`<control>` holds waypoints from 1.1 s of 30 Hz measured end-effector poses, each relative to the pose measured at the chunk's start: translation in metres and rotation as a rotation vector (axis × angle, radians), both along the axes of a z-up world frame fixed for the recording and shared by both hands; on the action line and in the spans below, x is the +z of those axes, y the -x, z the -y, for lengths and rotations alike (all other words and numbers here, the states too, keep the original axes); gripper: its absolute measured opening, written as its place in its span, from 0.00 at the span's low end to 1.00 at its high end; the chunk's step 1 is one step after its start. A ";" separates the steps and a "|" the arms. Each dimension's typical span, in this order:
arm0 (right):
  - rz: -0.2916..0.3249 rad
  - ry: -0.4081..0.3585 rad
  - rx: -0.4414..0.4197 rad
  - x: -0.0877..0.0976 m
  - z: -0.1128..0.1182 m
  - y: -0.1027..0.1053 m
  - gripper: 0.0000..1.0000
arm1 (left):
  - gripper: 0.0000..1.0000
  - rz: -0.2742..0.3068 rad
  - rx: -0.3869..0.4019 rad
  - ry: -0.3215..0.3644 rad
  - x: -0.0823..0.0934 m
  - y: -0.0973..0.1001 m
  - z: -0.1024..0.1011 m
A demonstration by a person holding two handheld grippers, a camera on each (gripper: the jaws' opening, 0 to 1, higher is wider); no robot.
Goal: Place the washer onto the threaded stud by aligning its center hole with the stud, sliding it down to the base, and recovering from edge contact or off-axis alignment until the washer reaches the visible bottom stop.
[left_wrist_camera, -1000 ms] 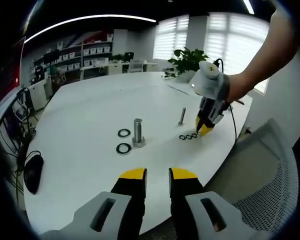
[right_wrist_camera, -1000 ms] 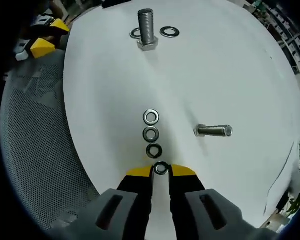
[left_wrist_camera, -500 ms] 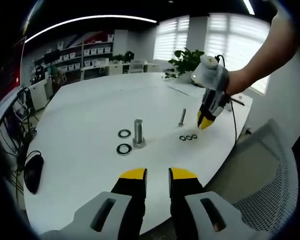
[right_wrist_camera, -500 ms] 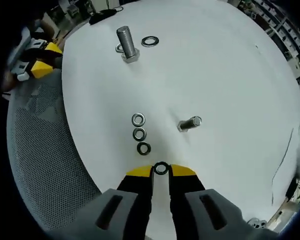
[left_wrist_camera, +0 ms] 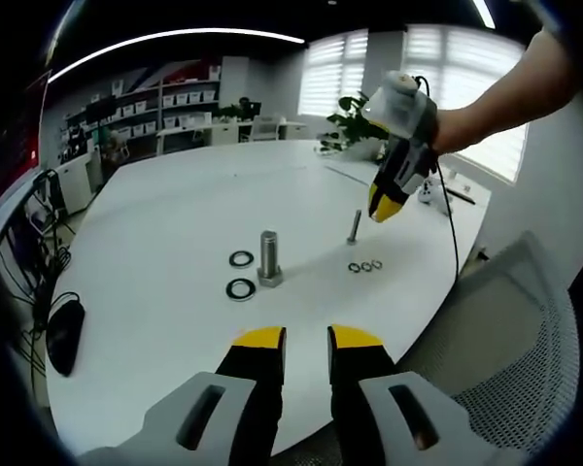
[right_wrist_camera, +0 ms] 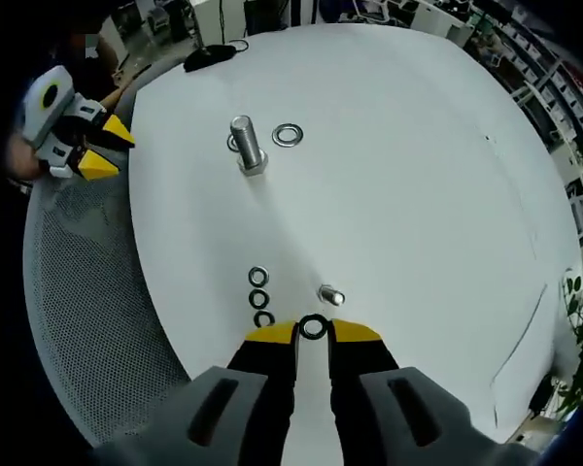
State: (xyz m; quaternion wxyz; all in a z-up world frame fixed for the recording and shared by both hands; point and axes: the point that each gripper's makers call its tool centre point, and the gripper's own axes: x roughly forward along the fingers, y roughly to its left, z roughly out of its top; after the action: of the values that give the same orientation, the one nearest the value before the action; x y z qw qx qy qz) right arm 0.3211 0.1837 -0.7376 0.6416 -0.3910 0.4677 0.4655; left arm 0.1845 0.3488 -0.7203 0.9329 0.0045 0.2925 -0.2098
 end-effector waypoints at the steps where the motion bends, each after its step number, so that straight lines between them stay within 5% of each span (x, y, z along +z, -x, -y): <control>1: 0.002 0.001 0.003 0.001 -0.001 0.000 0.13 | 0.15 -0.001 0.001 0.001 0.000 0.000 0.000; 33: 0.002 0.025 0.002 -0.003 -0.009 -0.022 0.13 | 0.14 0.018 0.003 0.003 0.004 -0.001 0.000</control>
State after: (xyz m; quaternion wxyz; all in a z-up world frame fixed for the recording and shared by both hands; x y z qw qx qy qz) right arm 0.3435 0.1926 -0.7409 0.6368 -0.3999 0.4724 0.4597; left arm 0.1856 0.3493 -0.7163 0.9359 0.0044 0.2836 -0.2089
